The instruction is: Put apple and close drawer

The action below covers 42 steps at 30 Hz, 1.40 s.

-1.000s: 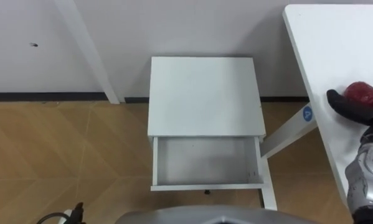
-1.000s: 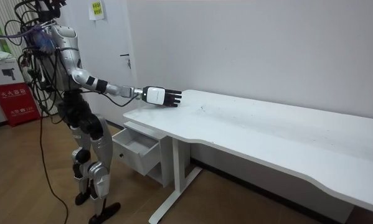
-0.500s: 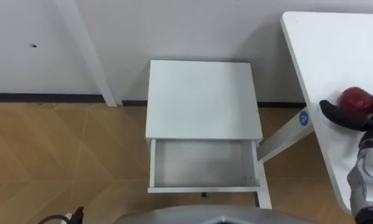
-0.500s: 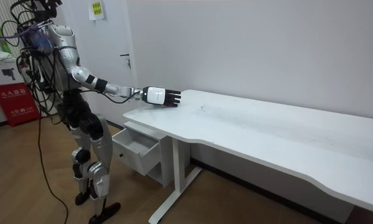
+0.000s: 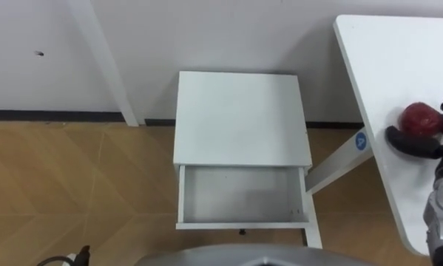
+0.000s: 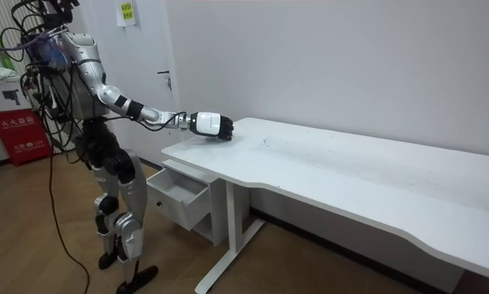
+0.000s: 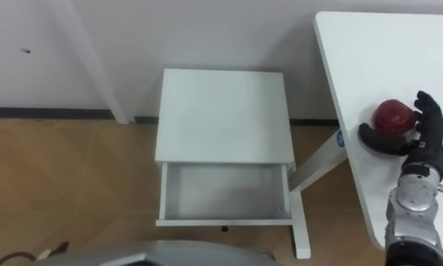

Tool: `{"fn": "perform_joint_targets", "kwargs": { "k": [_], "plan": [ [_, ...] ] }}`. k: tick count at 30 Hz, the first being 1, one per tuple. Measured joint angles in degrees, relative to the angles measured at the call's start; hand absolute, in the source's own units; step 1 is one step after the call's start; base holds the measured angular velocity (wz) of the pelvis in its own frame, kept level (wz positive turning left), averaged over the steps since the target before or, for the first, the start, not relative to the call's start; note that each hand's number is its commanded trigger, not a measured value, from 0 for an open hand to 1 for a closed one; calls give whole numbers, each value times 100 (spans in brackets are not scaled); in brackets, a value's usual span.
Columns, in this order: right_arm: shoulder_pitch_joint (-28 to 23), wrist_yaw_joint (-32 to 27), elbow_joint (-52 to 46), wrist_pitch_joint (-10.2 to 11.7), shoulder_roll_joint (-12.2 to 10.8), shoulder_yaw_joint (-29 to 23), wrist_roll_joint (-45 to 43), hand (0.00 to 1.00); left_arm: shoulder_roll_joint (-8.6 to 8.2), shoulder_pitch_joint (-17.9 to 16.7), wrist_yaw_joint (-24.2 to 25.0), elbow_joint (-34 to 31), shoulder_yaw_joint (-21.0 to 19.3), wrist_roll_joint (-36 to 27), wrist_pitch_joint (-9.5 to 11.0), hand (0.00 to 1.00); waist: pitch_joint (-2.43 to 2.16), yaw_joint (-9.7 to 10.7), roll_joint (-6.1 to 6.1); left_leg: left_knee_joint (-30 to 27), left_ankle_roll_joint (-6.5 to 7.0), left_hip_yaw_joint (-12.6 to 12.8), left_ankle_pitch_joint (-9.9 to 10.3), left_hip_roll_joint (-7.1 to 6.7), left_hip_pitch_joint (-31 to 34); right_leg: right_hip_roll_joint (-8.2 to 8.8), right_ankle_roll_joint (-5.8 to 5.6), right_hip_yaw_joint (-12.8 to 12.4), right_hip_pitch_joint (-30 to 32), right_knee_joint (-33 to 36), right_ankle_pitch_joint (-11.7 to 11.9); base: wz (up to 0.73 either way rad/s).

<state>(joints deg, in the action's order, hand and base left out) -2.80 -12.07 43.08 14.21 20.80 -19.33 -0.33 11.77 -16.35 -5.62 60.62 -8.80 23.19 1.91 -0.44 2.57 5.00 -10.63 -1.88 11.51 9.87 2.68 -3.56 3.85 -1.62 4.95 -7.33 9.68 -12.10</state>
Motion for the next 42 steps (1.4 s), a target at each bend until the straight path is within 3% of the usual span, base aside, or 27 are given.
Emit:
{"fn": "perform_joint_targets", "kwargs": {
  "k": [7, 11, 16, 25, 27, 29, 32, 36, 42],
  "plan": [
    [65, -43, -7, -124, 54, -4, -9, 100, 0, 42, 15, 3, 0, 1, -9, 0, 5, -44, -8, 1, -15, 30, 13, 29, -4, -13, 7, 72, 17, 8, 5, -2],
    [62, -43, -34, -179, 53, 30, -15, 100, 3, 53, 127, 17, 6, 3, -15, 0, 19, -97, 16, 6, -33, 54, 27, 57, -7, -14, 14, 308, 17, 7, 12, -3],
    [-35, 38, -476, -255, -4, 282, -55, 100, 2, 57, 229, 62, 6, 3, -48, 0, 32, -110, -2, 12, -43, 86, 33, 68, 5, -21, 17, 308, 51, 6, 14, -3],
    [-48, 685, -1604, -504, -177, 1504, -902, 100, 7, 128, 387, 82, 215, 4, -78, 0, 28, -233, 25, -20, -41, 88, 31, 65, 87, -13, 21, 303, 130, 20, 19, 0],
    [-48, 1058, -1678, -697, -297, 1919, -1047, 100, 7, 187, 376, 84, 352, 1, -82, 0, 71, -317, 28, -28, -41, 77, 31, 62, 100, -13, 21, 307, 121, 18, 19, 2],
    [-47, 1284, -1750, -761, -369, 2220, -1295, 100, 0, 236, 372, 89, 487, 2, -113, 0, 77, -401, 19, -37, -39, 73, 32, 61, 114, -8, 20, 312, 131, 18, 20, 2],
    [-48, 1530, -2072, -879, -376, 2708, -1480, 100, -6, 333, 374, 88, 699, 10, -161, 0, 136, -482, -100, -141, -21, -3, 46, 65, 274, -4, 17, 396, 157, 16, 34, 13],
    [-50, 1792, -2226, -884, -408, 3066, -1882, 100, -22, 433, 372, 110, 731, 12, -161, 0, 89, -633, -225, -186, -15, -78, 48, 54, 353, 4, 17, 478, 175, 8, 43, 12],
    [-66, 2012, -2591, -942, -529, 3323, -2187, 100, -128, 429, 358, 113, 730, 13, -246, 0, 80, -718, -237, -216, -15, -147, 47, 50, 360, 6, 17, 602, 128, 6, 43, 7]
  ]
}}
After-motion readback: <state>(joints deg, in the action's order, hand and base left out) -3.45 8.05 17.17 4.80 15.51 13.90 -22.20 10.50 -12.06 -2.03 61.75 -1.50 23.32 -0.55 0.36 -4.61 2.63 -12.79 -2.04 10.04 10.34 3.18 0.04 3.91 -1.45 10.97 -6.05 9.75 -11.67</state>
